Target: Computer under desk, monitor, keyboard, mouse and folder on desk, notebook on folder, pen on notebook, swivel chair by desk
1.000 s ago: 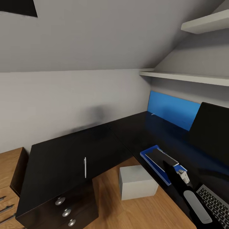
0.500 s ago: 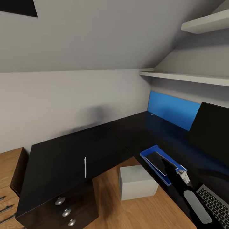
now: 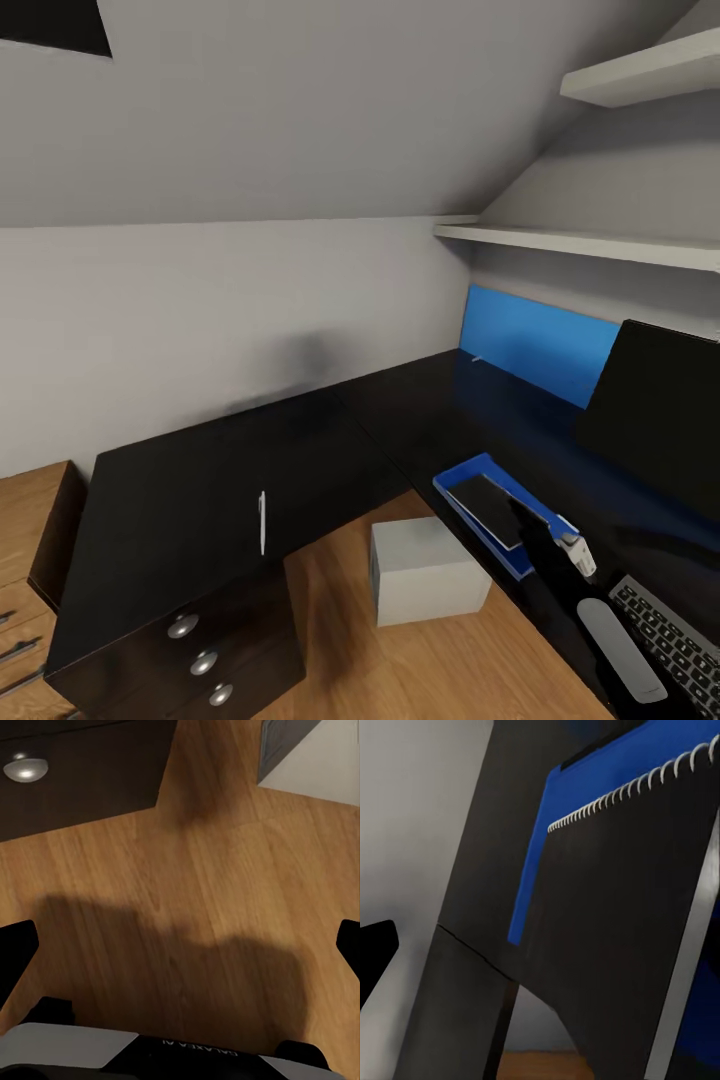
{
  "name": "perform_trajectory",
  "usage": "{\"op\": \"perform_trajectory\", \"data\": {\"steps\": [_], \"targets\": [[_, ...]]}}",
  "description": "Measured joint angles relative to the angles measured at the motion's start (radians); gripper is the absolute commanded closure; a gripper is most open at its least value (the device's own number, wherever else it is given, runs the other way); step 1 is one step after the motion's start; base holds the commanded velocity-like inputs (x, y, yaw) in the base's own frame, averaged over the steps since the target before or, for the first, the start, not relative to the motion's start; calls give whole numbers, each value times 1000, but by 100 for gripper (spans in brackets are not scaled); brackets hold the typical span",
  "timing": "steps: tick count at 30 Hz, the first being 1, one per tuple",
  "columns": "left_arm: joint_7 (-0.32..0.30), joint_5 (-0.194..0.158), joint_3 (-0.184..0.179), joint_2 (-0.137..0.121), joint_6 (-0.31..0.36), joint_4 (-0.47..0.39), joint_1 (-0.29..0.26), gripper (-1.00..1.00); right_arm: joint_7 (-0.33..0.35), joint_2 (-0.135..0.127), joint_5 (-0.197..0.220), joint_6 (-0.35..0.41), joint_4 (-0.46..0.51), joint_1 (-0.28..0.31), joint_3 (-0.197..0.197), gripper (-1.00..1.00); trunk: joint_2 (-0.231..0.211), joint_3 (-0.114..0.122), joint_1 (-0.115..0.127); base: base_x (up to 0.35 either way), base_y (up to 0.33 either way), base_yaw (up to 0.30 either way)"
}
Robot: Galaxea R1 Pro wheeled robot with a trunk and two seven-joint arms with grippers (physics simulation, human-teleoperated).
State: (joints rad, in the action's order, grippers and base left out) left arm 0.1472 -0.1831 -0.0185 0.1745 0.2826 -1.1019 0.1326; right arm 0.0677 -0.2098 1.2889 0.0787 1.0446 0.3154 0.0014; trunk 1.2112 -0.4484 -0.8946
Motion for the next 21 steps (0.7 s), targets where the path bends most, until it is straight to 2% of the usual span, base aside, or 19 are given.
{"op": "perform_trajectory", "data": {"steps": [3, 10, 14, 21], "targets": [[0, 0, 0, 0, 0, 0, 0, -100, 0, 0, 0, 0, 0, -1, 0, -100, 0, 0, 0, 0, -198, 0], [0, 0, 1, 0, 0, 0, 0, -100, 0, 0, 0, 0, 0, -1, 0, -100, 0, 0, 0, 0, -36, 0], [0, 0, 1, 0, 0, 0, 0, -100, 0, 0, 0, 0, 0, 0, 0, -100, 0, 0, 0, 0, -146, 0], [-3, -1, 2, 0, 1, 0, 0, -100, 1, 1, -1, -3, 5, 0, 2, -100, 0, 0, 0, 0, -20, 0]]}}
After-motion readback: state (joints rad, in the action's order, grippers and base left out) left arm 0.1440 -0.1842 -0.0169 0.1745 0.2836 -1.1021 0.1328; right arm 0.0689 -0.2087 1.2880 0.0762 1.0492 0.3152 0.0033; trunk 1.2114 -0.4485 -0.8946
